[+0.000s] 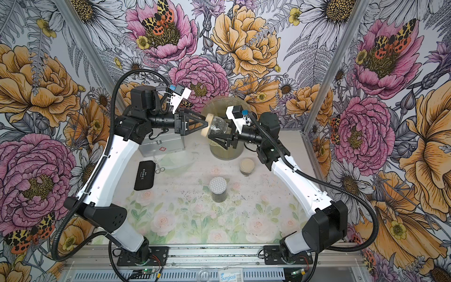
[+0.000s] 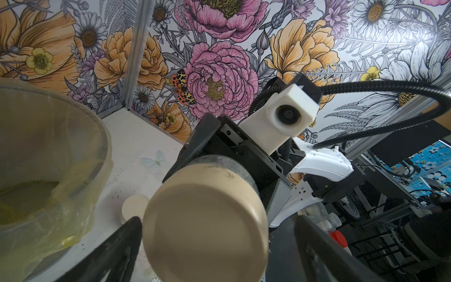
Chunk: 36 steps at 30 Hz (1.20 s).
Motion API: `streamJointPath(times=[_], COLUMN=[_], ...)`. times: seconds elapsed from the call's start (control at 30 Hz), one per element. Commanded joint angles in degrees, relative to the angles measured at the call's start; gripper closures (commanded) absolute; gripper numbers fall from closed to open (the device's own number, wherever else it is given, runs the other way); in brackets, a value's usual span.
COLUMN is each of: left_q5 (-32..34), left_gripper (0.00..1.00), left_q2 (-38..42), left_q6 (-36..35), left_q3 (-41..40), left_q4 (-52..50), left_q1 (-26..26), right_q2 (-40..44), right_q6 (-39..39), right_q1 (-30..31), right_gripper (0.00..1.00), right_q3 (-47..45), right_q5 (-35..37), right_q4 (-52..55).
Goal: Empty moldy tea leaves from jars
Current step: Pick up the jar from the center of the board, then unscrew the lid from the jar.
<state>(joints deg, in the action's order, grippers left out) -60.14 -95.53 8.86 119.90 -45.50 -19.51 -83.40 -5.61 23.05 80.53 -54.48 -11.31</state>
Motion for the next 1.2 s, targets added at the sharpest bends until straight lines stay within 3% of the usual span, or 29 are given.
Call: streamJointPath(times=[0.0,0.1,0.23,0.67,1.03,1.17], left_q5=[-3.11,-3.88,-5.26,-10.16,-9.27,-5.61], left_gripper=[0.01,0.01,0.01,0.01,0.25,0.41], left_q2=[-0.41,-2.07,-3.83,-2.40,-2.30,-2.96], left_q6=[0.93,3.43,7.61,24.57,26.82,26.91], left_q3=[1.02,2.91,4.49,2.36,0.59,3.10], left_q4=[-0.30,-0.30,0.84,21.76,22.23,16.22], left_q1=[-0.42,-3.24,-2.94,-2.73,-4.49,-5.42], right_q2=[1.15,0.18,-0.27,-1.86,-1.76,-1.92], right_q6=[-2.58,-6.26,-6.96,-8.69,-7.90,-5.37], right_q1=[-0.53,-0.55,-0.57,-0.46,-0.46,-0.46], right_gripper=[0.72,0.73,0.73,0.74,0.73,0.73], right_q3=[3.04,3.18,3.75,5.49,5.69,5.51], right_q5=[-0.98,-0.99,0.11,-2.74,-1.26,0.04], right_q4=[-5.13,-10.41,-13.14,-13.56,-13.00,-11.92])
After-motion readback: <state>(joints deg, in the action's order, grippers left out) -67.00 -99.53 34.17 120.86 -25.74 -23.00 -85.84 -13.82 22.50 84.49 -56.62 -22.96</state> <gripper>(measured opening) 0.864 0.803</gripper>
